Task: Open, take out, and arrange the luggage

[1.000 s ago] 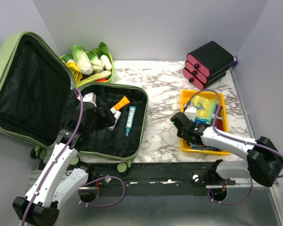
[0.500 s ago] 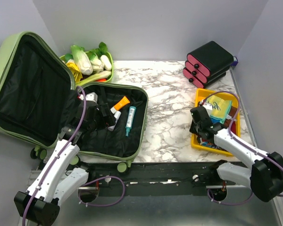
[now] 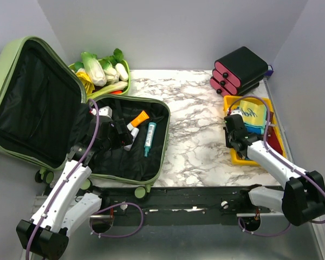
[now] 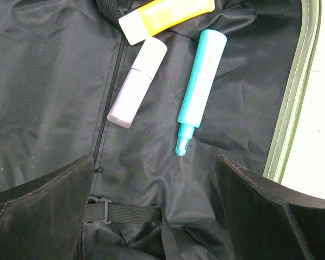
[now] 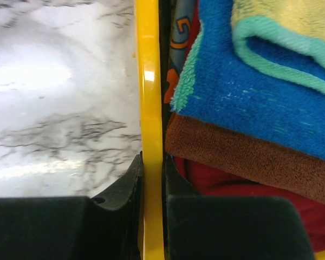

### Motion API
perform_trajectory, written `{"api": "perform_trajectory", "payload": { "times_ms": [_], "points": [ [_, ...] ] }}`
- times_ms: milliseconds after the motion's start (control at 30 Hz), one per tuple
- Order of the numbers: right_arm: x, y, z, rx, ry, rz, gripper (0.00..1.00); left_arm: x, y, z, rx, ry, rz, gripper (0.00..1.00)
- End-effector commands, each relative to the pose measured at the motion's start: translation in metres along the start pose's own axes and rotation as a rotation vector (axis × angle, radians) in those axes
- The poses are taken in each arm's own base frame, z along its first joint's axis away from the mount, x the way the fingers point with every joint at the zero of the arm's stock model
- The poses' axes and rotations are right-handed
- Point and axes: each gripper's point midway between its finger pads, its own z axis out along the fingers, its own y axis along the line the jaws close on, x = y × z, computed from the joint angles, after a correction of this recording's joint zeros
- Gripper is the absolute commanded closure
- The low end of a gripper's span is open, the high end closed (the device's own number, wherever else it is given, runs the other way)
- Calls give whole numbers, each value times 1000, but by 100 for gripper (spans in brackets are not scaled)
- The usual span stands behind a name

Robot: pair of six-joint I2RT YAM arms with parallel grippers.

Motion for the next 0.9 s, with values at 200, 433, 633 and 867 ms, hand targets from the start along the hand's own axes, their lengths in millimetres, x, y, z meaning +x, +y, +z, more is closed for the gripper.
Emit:
{"api": "perform_trajectory", "payload": {
  "times_ms": [200,433,633,867],
  "points": [
    [-27,-73,8,209,-112,36,97,-8,2,-4,-22,-29,3,1],
    [-21,-91,2,272,-94,1,99,-14,2,-6,-29,-40,8,1],
    [-41,-105,-30,294,-257,87,99,-21,0,-7,-35,-45,24,1],
    [-27,-105,-17,285,-205,68,99,-33,-9,-3,-21,-45,51,1]
  ]
}}
